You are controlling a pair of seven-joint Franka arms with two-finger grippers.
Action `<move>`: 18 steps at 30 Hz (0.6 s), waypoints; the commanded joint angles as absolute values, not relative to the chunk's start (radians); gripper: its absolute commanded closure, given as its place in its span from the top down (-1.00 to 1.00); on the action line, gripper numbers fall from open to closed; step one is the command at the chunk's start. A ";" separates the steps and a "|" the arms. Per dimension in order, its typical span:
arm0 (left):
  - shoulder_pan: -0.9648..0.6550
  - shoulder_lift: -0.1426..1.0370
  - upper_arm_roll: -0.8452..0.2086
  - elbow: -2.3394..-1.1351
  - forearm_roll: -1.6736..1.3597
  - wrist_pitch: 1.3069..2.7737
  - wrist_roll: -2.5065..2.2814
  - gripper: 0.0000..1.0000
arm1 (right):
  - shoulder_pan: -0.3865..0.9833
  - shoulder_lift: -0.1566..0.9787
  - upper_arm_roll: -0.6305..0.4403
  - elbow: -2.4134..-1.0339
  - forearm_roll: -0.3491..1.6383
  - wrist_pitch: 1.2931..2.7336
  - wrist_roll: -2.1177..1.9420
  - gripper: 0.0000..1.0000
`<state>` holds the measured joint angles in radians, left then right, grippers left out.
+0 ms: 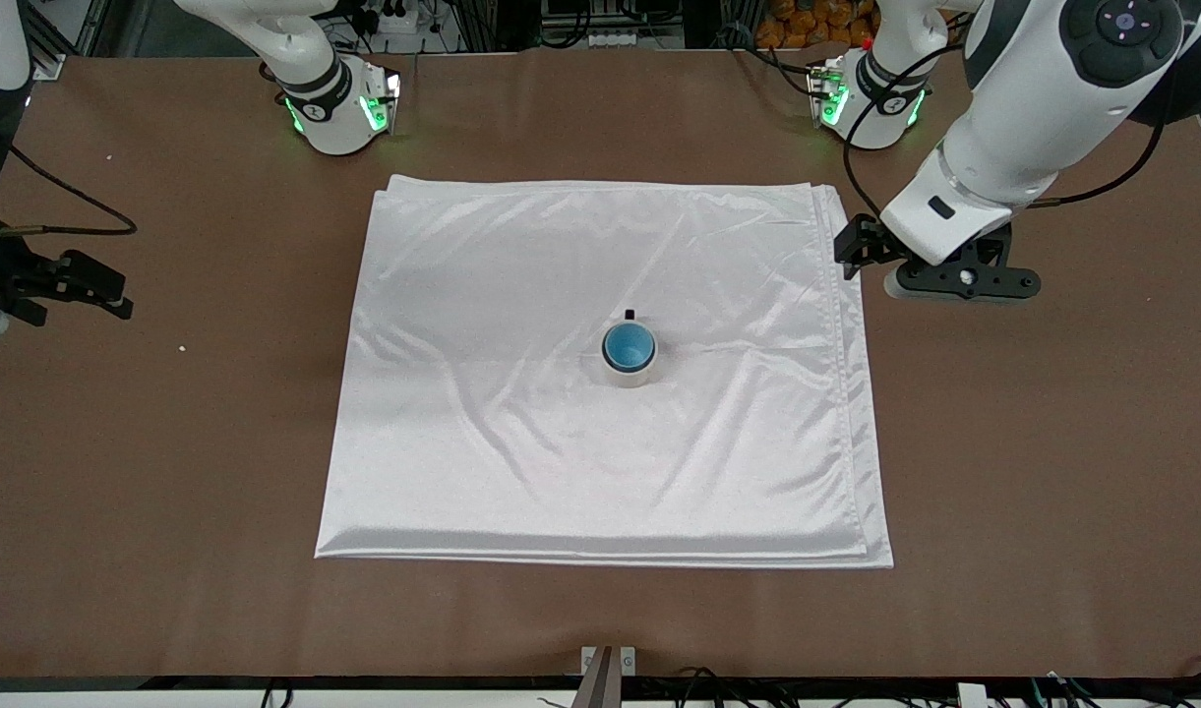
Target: Place blue cup into white mug on cloth
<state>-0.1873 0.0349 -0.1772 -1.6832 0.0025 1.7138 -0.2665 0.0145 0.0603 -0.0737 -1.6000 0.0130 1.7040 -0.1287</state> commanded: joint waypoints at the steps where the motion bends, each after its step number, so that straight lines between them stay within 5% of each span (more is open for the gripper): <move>1: -0.193 -0.024 -0.147 -1.723 -0.025 1.686 -0.207 1.00 | 0.000 0.048 -0.060 -1.608 0.006 1.701 -0.138 1.00; 18: -0.184 -0.035 -0.095 -1.644 -0.011 1.618 -0.192 1.00 | 0.002 0.046 -0.058 -1.608 0.005 1.700 -0.138 1.00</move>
